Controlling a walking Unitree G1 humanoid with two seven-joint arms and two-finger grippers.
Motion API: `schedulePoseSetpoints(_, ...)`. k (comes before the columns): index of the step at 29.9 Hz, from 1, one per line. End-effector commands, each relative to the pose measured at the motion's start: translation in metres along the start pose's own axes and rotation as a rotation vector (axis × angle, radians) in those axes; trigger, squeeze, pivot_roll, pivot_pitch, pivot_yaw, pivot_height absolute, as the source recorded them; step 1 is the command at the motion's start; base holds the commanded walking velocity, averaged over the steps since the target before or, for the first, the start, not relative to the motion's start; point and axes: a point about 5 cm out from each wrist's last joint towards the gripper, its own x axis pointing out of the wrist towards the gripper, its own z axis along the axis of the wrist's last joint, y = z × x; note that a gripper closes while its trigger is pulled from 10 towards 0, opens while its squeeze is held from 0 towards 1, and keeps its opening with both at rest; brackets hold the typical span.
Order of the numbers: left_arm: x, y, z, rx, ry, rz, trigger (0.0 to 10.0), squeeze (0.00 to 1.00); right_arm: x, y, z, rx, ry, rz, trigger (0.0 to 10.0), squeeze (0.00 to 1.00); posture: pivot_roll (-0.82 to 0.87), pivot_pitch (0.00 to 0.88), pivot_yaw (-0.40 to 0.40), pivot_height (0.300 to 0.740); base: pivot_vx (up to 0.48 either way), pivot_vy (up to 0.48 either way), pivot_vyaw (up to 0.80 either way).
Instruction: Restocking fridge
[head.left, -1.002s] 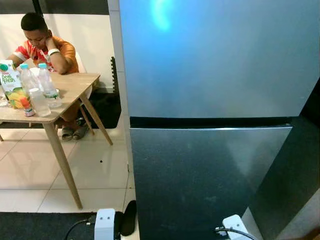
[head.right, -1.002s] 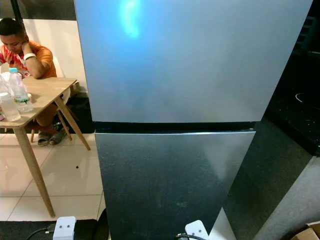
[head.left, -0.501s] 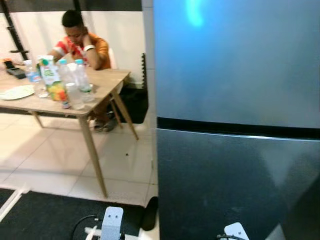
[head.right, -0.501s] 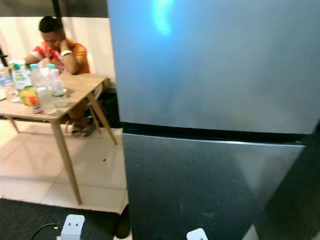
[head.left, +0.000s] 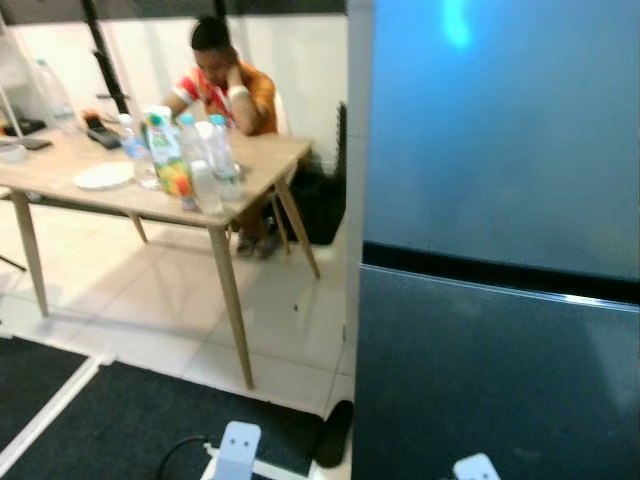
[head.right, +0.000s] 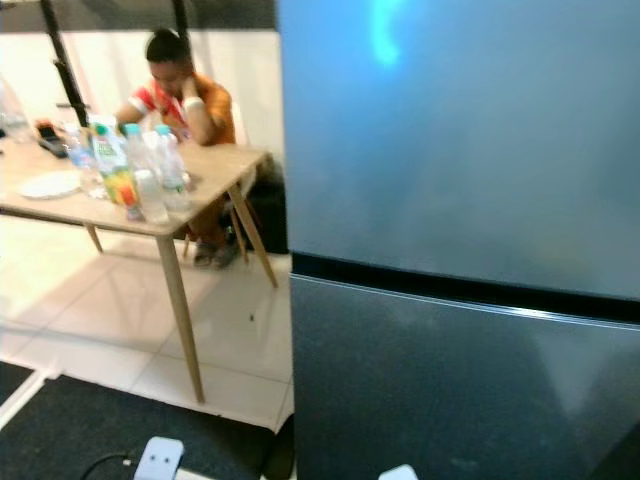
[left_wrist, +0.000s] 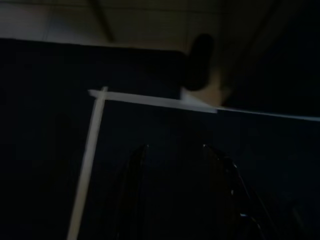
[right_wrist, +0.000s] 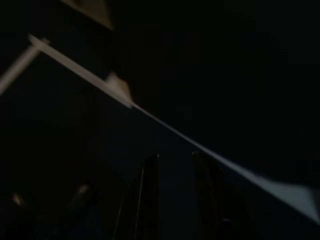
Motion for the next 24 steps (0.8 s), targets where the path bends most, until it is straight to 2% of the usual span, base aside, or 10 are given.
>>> schedulePoseSetpoints(1,-0.0018,-0.0002,-0.0053,0.003,0.011,-0.005,10.0,0.00,-0.0009,0.0003,-0.0032,-0.001,0.005,0.001,10.0,0.00,-0.04,0.043,0.024,0.740,0.000,0.000,0.80)
schedulePoseSetpoints(2,-0.0018,0.0001,-0.0054,0.031,0.011,0.000,10.0,0.00,-0.0010,0.0013,-0.0043,-0.001,0.008,0.005,10.0,0.00,-0.04,0.057,0.021,0.740,0.000,0.000,0.80)
schedulePoseSetpoints(10,-0.0039,0.0041,-0.0074,0.038,-0.005,0.019,10.0,0.00,-0.0024,0.0043,-0.0101,0.006,0.013,0.017,10.0,0.00,-0.05,0.068,0.028,0.740,0.000,0.000,0.80)
schedulePoseSetpoints(12,-0.0048,0.0041,-0.0108,-0.006,0.007,0.007,10.0,0.00,-0.0027,0.0047,-0.0112,0.011,0.013,0.019,10.0,0.00,-0.05,0.070,0.030,0.740,0.000,0.000,0.80)
schedulePoseSetpoints(24,-0.0044,0.0002,-0.0108,0.027,0.007,0.023,10.0,0.00,-0.0027,0.0040,-0.0099,-0.001,0.011,0.035,10.0,0.00,-0.04,0.075,0.015,0.740,0.000,0.000,0.80)
